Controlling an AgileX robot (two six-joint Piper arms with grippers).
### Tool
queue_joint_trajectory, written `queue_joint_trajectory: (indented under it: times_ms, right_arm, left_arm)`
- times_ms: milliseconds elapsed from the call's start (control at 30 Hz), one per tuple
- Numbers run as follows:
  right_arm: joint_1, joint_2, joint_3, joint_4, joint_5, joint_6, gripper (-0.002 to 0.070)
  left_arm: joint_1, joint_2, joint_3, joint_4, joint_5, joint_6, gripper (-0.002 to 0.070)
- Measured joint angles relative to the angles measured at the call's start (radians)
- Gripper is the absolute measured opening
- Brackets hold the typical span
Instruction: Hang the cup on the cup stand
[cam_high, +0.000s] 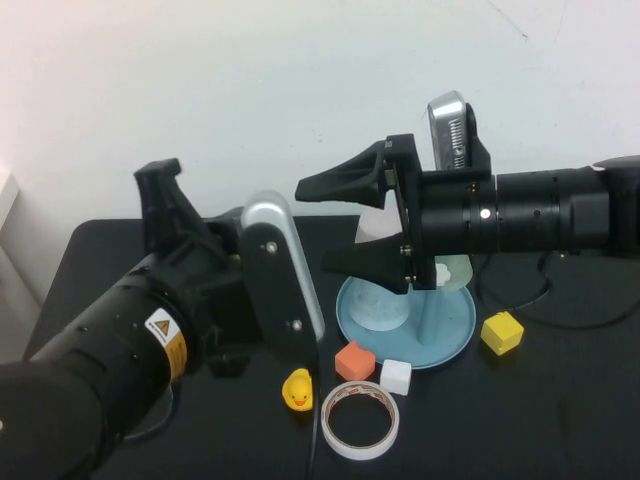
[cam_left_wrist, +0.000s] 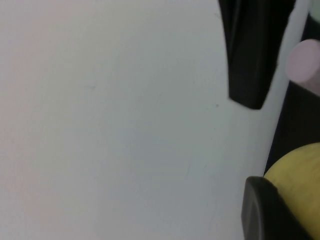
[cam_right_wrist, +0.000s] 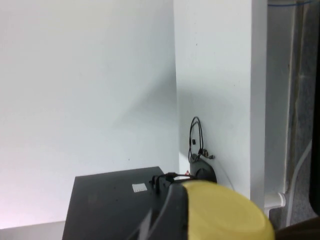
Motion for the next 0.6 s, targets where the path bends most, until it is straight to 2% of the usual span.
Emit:
queue_joint_trajectory:
  times_ms: [300,600]
  right_arm:
    - [0.0,0.0,0.0,0.0,-0.025,0.006,0.0692]
    - [0.0,0.0,-0.001,0.0,0.001,0.004,0.0692]
  left_arm:
    - [0.0,0.011,0.0,0.006,-0.078,0.174,0.0048]
    - [0.0,0.104,0.0,0.006,-0.067,0.251,0.0047]
